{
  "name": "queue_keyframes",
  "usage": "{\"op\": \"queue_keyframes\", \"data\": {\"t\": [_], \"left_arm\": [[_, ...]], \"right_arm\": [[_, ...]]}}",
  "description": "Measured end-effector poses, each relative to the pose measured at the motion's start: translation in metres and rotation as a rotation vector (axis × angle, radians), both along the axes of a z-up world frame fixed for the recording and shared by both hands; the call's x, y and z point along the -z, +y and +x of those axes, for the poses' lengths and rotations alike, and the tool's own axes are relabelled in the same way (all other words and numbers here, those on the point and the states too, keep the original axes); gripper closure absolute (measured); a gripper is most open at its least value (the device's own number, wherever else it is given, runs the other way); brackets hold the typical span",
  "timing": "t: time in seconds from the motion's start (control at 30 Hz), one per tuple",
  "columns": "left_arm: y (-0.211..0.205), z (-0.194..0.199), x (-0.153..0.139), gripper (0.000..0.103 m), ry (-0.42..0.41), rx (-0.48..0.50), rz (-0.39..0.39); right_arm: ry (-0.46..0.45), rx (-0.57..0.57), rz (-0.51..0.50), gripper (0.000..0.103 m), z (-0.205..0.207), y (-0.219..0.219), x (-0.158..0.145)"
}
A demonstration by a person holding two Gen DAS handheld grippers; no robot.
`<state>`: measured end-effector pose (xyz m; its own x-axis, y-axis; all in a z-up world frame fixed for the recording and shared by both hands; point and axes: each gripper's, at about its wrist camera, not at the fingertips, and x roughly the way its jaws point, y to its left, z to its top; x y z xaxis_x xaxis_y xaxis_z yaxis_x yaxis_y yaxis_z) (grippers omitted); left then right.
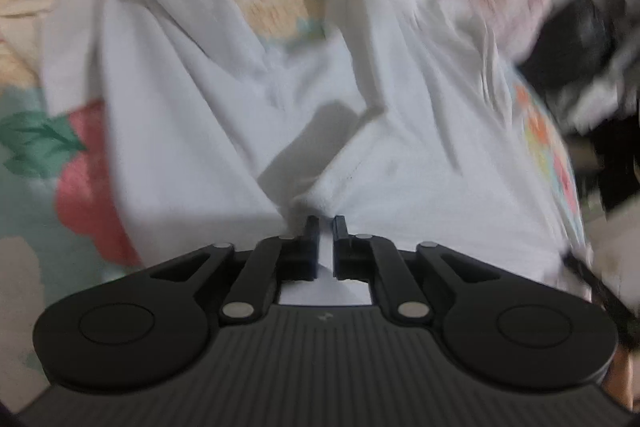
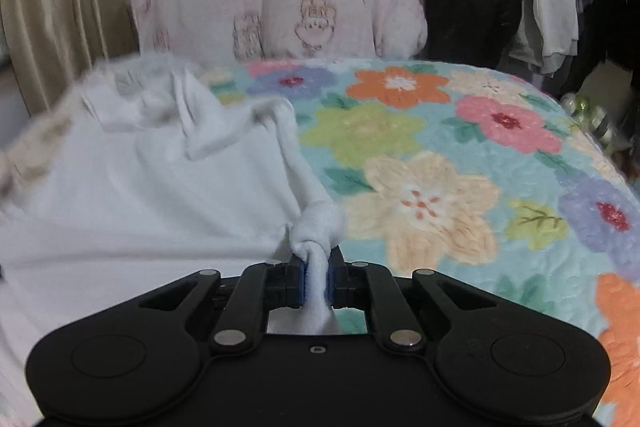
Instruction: Fold clothes
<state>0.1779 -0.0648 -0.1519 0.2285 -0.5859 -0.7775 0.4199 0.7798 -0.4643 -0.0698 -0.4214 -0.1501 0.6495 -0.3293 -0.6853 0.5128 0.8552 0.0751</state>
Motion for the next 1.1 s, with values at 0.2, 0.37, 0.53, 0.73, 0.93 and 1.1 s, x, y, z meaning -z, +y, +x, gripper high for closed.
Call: {"op": "queue_keyframes", "data": {"t": [0.2,0.37,0.53,0.73,0.93,1.1], "left_arm": [[0.046,0.011,-0.046,0.072,-0.159,-0.047,-0.043],[0.114,0.04,-0.051,0.055,-0.243,-0.268,-0.03],[0.151,0.073,-0.015,0.055,-0.054,-0.373,-0.177],[0.131,0.075,0.01,0.053,0.068,-0.291,-0.258],[0.094,0.08,0.031,0.086,0.087,-0.189,-0.327],[0.103,0.059,-0.001,0.1,0.014,-0.202,-0.456]], "right_arm": [[0.125,0.013,-0.042,0.067,0.031,0.004,0.01],[0.1,-0.004,-0.283,0.052,0.036,0.047,-0.029],[-0.018,-0.232,-0.146,0.047,0.063,0.099,-0.061],[-0.037,-0.658,0.165,0.047,0.106,0.184,-0.044],[0.068,-0.952,-0.006,0.033,0.126,0.271,-0.005],[0.055,-0.979,-0.169,0.061,0.131,0.296,0.016]]}}
